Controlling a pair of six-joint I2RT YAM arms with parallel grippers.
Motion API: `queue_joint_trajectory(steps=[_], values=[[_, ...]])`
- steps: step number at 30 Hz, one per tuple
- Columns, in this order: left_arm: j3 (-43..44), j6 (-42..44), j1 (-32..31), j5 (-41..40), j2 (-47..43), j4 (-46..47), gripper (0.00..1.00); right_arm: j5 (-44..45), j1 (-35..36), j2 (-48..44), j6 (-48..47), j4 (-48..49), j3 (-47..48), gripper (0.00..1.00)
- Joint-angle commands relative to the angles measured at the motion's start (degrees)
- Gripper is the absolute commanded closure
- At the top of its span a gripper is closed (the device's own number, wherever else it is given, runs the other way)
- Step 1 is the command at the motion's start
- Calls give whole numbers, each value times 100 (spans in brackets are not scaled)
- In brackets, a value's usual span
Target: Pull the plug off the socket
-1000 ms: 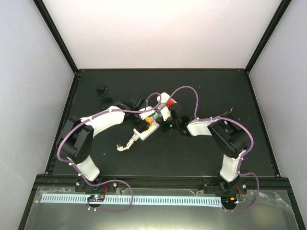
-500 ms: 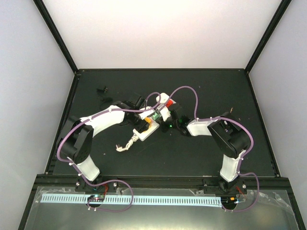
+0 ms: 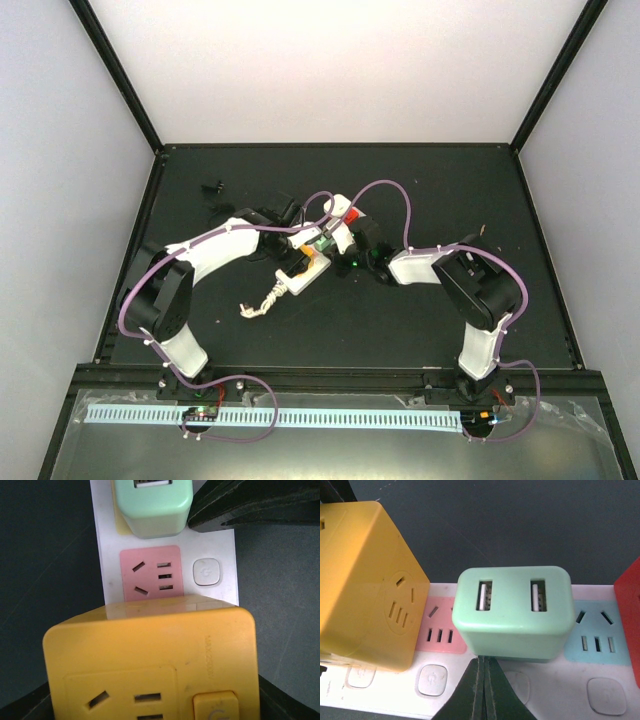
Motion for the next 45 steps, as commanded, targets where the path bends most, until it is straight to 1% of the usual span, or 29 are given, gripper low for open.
queue_joint_trajectory(steps=[1, 9, 15, 18, 21, 26, 32, 38, 45], values=[[427, 197, -26, 224, -434, -428, 66, 500, -29, 372, -87, -591, -122, 99], [304, 445, -26, 139, -616, -549, 66, 531, -30, 456, -91, -609, -94, 99], [408, 416, -13, 320, -747, -848, 68, 585, -29, 480, -80, -610, -98, 99], [385, 414, 162, 320, -861, -972, 68, 537, -33, 421, -102, -618, -110, 99], [408, 438, 563, 369, -981, -1039, 67, 453, -29, 351, -127, -547, -147, 99], [553, 473, 1456, 667, -1084, -1136, 67, 358, -29, 221, -149, -487, -161, 99], [709, 738, 2532, 956, -1018, -1219, 67, 194, -32, -14, -226, -460, -142, 99], [1110, 1008, 3501, 812, -637, -1184, 67, 58, -29, -206, -249, -440, -160, 99], [2002, 1330, 4335, 236, 112, -1586, 67, -147, -25, -411, -201, -464, -188, 98]])
